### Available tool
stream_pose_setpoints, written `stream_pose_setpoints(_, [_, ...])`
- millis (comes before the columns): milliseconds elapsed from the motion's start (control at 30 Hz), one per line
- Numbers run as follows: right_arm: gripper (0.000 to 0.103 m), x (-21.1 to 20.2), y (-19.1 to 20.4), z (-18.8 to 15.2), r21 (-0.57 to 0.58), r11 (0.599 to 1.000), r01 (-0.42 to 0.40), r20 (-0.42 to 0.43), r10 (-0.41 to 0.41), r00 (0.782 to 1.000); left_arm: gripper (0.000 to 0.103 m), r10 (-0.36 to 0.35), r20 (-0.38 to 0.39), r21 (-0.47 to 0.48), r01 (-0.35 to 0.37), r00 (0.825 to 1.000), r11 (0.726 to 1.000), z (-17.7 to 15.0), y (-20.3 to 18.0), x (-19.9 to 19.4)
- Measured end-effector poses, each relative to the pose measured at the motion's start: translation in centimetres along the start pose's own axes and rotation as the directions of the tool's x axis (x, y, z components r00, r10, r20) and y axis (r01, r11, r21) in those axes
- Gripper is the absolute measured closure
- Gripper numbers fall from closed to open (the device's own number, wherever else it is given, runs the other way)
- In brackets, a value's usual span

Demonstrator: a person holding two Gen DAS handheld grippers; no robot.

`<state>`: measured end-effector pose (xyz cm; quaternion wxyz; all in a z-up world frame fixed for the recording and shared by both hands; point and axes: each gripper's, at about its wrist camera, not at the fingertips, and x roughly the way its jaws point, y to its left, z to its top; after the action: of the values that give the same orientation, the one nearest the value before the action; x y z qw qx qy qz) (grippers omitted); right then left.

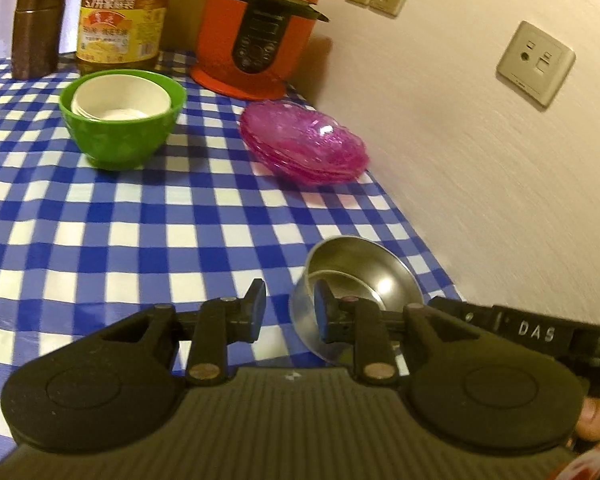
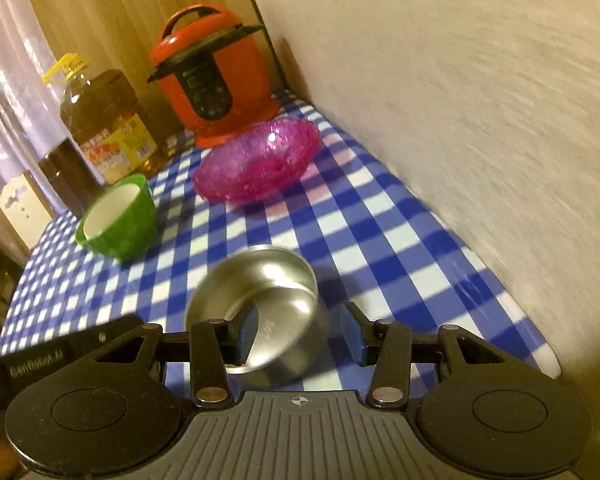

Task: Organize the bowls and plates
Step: 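Move both tools to the steel bowl on the table, then grip the rim of the steel bowl with both tools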

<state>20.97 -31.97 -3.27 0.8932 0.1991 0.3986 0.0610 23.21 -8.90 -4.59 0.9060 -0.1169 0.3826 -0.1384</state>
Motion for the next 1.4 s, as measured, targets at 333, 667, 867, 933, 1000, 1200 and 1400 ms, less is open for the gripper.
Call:
stream_pose_setpoints(333, [0.057,0.3,-1.2,-0.1,0.054,0.997,-0.054,0.000,0.054,0.999,0.081,-0.042,-0.016,-0.012,0.042,0.999,0.999,-0.2,-1.2,1.8])
stream_pose_setpoints(667, [0.057,2.3,-1.7,0.0,0.100,0.994,-0.035,-0.036,0.038,0.999,0.081,-0.032,-0.060,-0.022,0.030,0.998,0.999,-0.4,-1.1,4.4])
stream_pose_setpoints(867, [0.063,3.2,-2.0,0.2,0.116,0.993,-0.024,-0.051,0.030,0.998,0.081,-0.023,-0.072,-0.040,0.020,0.997,0.999,-0.3,-0.9,5.2])
stream_pose_setpoints(933, [0.068,3.5,-1.9,0.0,0.115,0.993,-0.026,-0.060,0.033,0.998,0.082,-0.021,-0.074,-0.044,0.018,0.997,0.999,-0.3,-0.9,5.3])
stream_pose_setpoints(1000, [0.070,3.7,-1.9,0.0,0.117,0.993,-0.027,-0.064,0.035,0.997,0.083,-0.020,-0.074,-0.043,0.017,0.997,0.999,-0.3,-0.9,5.4])
stream_pose_setpoints(1200, [0.082,4.0,-1.7,0.0,0.114,0.993,-0.029,-0.068,0.037,0.997,0.091,-0.010,-0.082,-0.040,0.007,0.997,0.999,-0.4,-0.9,5.6])
stream_pose_setpoints(1400, [0.086,4.1,-1.2,0.0,0.097,0.995,-0.024,-0.063,0.030,0.998,0.091,-0.012,-0.082,-0.038,0.008,0.997,0.999,-0.4,-0.8,5.6])
